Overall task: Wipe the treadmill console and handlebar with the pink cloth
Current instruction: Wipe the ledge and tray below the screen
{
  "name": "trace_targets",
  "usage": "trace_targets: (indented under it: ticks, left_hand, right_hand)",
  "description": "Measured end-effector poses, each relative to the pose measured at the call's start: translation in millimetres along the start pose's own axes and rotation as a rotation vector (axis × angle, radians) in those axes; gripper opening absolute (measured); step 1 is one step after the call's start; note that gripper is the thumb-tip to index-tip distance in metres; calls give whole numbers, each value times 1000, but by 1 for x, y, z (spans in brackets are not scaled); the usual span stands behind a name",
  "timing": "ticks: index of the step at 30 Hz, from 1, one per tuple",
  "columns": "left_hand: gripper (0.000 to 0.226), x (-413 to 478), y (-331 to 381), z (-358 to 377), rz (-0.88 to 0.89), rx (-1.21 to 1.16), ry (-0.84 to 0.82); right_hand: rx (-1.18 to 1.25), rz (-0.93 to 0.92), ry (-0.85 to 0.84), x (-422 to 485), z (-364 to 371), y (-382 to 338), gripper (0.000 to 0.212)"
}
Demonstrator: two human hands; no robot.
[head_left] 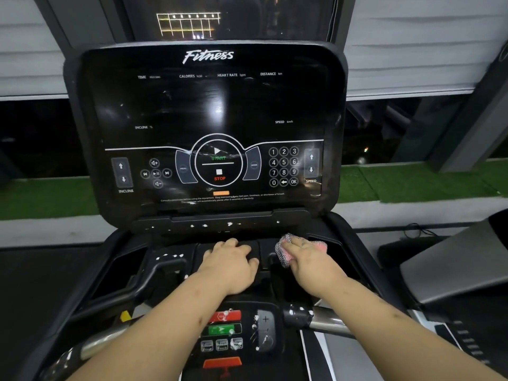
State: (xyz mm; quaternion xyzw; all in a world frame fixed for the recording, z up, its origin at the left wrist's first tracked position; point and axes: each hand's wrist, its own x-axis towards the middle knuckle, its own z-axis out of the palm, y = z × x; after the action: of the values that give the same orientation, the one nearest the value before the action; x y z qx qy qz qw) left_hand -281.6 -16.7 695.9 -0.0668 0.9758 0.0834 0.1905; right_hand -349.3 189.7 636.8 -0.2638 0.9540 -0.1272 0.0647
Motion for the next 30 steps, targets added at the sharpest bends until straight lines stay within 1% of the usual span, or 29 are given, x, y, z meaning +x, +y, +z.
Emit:
trace_targets:
  ticks: [6, 12, 16, 21, 25, 30]
  left_hand:
    - [57, -2, -1, 1, -27, -78, -36]
    - [55, -17, -2, -7, 5, -93, 4]
    - [56, -36, -1, -8, 18, -73, 50]
    - [55, -46, -2, -1, 25, -112, 144]
    - [58, -48, 0, -3, 16, -120, 129]
    - [60, -48, 1, -5, 4, -109, 108]
  right_hand:
    - [82, -25, -26, -6, 9, 17, 55]
    - [190, 52, -21, -17, 1, 25, 49]
    - [188, 62, -14, -14, 2, 19, 47]
    - [158, 56, 1, -8, 3, 5, 46]
    - [133, 34, -24, 3, 6, -12, 49]
    - [113, -61, -67, 16, 8, -38, 51]
